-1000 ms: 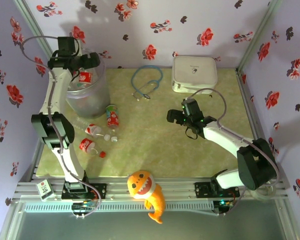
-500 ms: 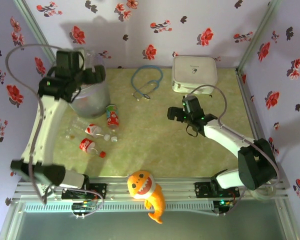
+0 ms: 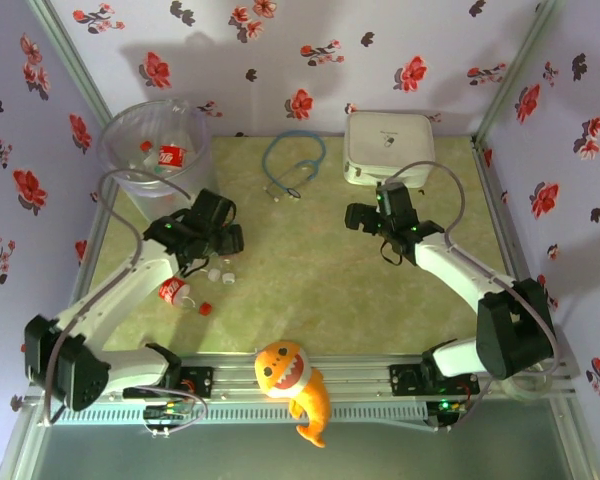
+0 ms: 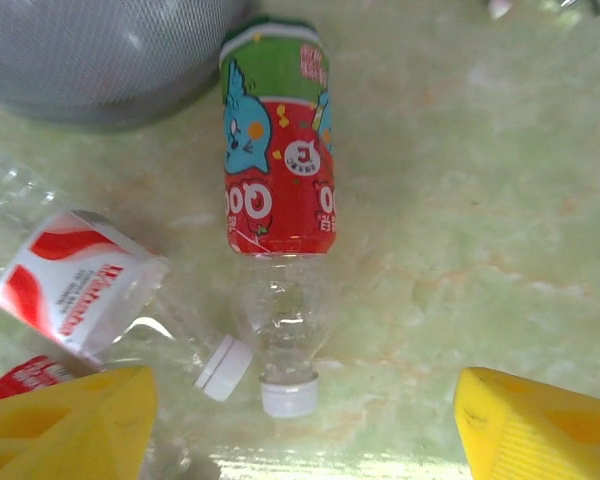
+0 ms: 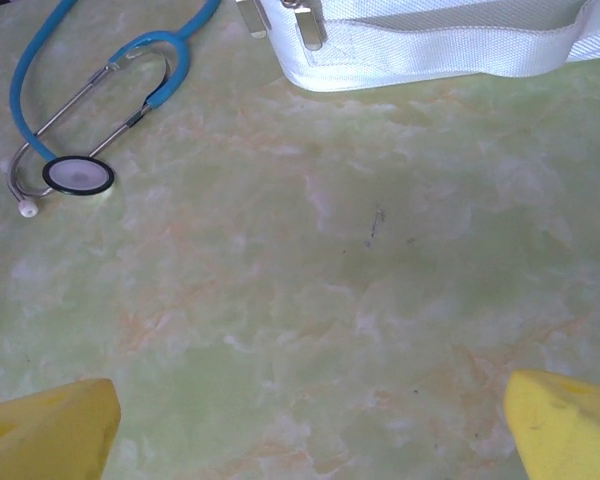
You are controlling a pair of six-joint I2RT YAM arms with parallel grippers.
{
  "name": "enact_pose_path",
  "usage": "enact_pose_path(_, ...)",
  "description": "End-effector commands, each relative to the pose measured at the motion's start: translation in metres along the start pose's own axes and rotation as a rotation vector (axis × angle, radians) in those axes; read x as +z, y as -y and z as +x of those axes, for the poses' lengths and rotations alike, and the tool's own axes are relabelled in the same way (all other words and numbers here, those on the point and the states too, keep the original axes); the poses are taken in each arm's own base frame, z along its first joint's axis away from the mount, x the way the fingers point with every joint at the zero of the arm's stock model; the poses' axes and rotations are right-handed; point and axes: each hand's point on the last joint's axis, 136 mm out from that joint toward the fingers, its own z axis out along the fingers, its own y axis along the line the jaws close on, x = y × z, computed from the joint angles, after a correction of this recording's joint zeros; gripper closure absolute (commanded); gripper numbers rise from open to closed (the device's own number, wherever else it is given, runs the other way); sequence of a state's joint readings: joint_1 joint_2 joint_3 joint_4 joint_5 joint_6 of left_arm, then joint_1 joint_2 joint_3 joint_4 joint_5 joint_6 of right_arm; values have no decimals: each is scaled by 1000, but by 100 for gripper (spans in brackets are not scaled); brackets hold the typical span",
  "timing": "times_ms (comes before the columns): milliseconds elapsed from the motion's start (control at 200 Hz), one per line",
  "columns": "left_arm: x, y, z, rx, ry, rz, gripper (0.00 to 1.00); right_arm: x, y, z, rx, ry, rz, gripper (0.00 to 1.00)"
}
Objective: Put the plastic bottles in the bin
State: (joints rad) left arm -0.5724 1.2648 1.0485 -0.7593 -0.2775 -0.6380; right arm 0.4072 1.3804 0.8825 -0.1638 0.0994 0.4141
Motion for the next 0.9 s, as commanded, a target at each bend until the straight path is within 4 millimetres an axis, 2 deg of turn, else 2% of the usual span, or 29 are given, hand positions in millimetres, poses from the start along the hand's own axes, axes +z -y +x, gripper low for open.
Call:
enact_pose_path(0, 23, 8, -15, -80, 83, 13, 20, -14, 9, -4, -9, 34, 32, 1)
enact_pose_path(155, 69, 7, -1, -84, 25, -21, 17, -16, 19, 6, -3, 19, 50, 1)
enact_pose_path(285, 90, 4, 1, -99, 16, -31, 10, -18, 19, 6, -4, 19, 47, 1)
enact_pose_path(445, 110, -5, 4, -99, -11, -56, 4, -17, 19, 6, -6, 19, 42, 1)
enact_pose_path(640, 129, 3, -1, -73, -29, -44, 5, -15, 19, 11, 2, 10, 38, 1)
enact_pose_path(895, 148, 3, 10, -63, -80, -69, 15, -19, 22, 10, -11, 14, 54, 1)
